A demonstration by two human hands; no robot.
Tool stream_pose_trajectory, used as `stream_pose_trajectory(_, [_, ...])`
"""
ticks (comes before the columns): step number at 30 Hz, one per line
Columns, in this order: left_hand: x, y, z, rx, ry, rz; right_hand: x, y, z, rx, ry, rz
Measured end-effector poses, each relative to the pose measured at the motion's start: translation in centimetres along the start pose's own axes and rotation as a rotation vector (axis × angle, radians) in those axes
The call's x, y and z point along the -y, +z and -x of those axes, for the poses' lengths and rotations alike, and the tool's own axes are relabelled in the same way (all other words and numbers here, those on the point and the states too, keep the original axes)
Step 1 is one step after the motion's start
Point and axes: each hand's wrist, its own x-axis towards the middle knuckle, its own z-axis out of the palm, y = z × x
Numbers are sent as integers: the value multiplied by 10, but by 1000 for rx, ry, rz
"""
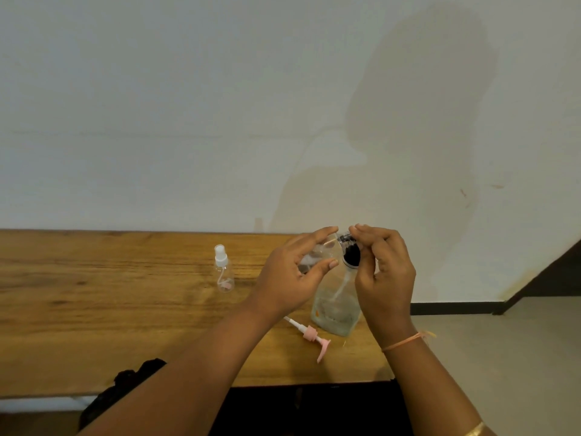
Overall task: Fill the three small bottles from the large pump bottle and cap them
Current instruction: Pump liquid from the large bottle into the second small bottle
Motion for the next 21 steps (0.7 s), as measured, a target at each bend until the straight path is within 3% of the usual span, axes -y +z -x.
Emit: stream_pose_trajectory(21, [-2, -4, -5, -6, 45, -58, 3, 1, -4, -18, 13, 0])
